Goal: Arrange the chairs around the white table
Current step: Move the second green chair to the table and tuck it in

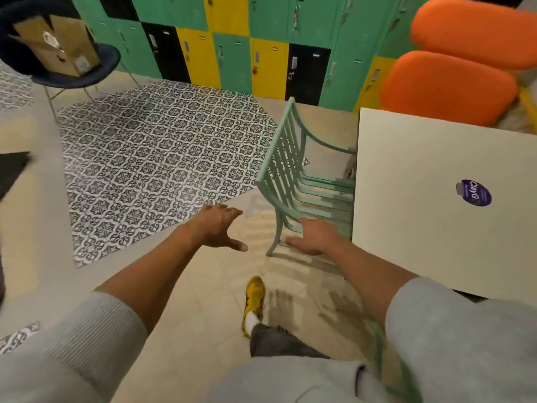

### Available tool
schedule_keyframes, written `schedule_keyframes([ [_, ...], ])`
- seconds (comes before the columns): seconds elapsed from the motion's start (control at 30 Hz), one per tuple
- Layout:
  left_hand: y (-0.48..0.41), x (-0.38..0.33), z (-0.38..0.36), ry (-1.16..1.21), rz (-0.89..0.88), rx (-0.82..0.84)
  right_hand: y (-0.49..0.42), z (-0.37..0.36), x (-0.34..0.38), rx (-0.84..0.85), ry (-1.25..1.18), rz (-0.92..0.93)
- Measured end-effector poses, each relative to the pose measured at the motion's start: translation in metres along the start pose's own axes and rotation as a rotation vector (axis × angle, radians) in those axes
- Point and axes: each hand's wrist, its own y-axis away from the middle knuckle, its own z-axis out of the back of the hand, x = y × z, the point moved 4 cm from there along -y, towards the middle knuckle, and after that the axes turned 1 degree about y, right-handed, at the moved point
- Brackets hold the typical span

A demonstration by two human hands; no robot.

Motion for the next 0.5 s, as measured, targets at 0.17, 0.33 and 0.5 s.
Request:
schedule_keyframes([
  [0.17, -0.09, 0.06, 0.049, -0.045, -0.081, 0.011, -0.096, 0.023, 0.037, 0.051, -0.154, -0.124],
  [0.33, -0.193, 0.09, 0.096, -0.16, -0.18, 0.049, -0.155, 0.053, 0.05, 0.109, -0.268, -0.2],
  [0.5, -0.316, 0.074, 0.152, -0.31, -0.334, 0.007, -0.195, 0.088, 0.01, 0.106, -0.532, -0.347],
])
